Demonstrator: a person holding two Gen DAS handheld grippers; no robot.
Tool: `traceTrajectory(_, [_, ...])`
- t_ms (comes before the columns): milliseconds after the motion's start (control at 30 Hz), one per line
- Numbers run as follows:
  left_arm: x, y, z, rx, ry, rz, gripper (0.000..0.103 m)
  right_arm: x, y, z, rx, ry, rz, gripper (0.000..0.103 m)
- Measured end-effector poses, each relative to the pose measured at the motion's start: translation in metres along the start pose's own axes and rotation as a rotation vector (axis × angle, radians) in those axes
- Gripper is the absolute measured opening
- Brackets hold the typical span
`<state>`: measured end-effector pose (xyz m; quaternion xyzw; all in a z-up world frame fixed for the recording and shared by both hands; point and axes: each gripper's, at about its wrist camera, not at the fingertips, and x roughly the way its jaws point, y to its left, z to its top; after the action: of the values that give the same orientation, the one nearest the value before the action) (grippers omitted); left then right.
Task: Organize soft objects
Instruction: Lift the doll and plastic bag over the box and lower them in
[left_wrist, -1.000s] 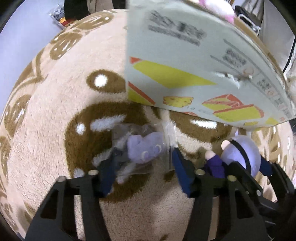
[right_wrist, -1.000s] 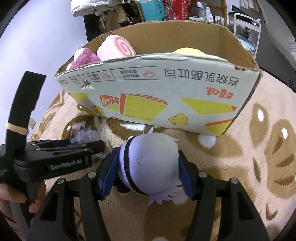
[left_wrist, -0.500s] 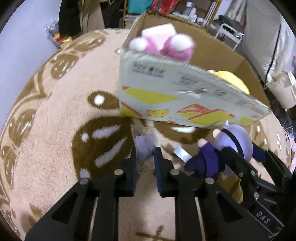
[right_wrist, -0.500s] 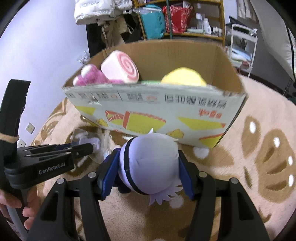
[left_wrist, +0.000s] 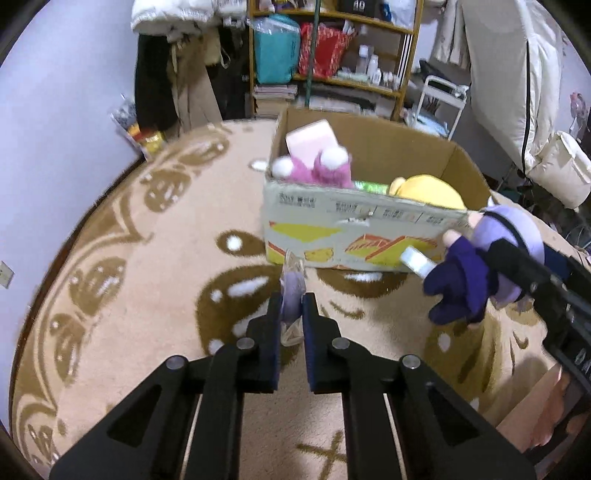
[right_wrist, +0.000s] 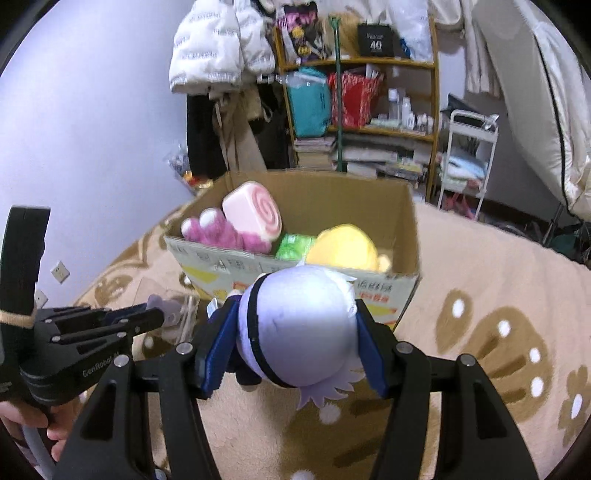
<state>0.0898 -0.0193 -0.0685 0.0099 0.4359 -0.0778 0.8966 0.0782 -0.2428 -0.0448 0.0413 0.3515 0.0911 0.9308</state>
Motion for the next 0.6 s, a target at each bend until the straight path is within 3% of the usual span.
traceTrajectory(133, [-0.026, -0.003, -0.003, 0.014, -0.093, 0.033, 0.009, -0.019, -0.002, 0.008, -0.002, -0.06, -0.027, 0.064])
traceTrajectory(367, [-0.076, -0.013, 0.007, 0.076, -0.352, 0.043, 0.009, -0.037, -0.011, 0.023, 0.01, -0.14, -0.068, 0.064])
traceTrajectory(600, [-0.081, -0.015, 0.035, 0.076, -0.44, 0.027, 0.01, -0.047, -0.017, 0.037, 0.018, -0.242, -0.09, 0.064])
